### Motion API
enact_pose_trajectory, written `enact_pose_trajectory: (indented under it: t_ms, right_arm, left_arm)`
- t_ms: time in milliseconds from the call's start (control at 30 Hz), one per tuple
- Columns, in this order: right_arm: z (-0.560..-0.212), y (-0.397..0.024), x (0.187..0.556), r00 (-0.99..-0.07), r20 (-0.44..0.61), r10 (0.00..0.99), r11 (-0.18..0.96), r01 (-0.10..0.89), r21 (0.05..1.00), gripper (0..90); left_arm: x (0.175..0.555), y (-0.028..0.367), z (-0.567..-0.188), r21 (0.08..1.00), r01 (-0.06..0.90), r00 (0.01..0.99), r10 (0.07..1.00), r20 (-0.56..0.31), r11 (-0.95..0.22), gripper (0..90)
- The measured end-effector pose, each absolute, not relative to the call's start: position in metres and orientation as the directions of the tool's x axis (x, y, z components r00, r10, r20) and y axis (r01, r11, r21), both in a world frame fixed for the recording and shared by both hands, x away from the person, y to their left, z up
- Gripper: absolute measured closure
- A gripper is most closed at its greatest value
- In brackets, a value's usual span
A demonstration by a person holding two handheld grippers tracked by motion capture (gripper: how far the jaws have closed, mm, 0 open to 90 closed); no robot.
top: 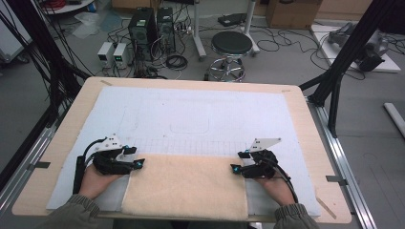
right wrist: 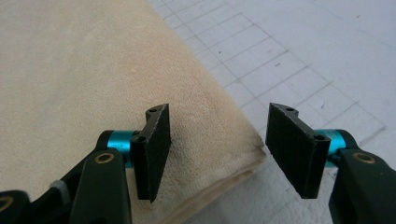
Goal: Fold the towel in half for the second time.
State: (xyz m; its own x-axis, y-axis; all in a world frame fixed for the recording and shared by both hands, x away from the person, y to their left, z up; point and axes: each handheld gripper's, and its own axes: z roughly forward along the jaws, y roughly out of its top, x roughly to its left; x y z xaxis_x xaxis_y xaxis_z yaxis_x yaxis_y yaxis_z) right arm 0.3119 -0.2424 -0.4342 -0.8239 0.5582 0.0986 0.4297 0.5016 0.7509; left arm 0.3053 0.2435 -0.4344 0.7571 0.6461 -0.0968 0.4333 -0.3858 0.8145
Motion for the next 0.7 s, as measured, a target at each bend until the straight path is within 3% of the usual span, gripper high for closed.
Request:
enact_pose_trajectory:
  t_ms: [367,700]
  right_arm:
    - [-0.4394,-0.2414,0.3128,-0.819,0.136,0.558,0.501,0.463,0.731,46.0]
    - [-0.4383,-0.2395,0.3084,-0.825,0.148,0.545,0.506,0.465,0.727,63.5]
  left_arm:
    - [0.3109,0.2428,-0.4435,0.787,0.481,0.764,0.626,-0.158,-0.388,46.1]
    - [0.307,0.242,-0.4448,0.791,0.483,0.767,0.618,-0.175,-0.376,61.8]
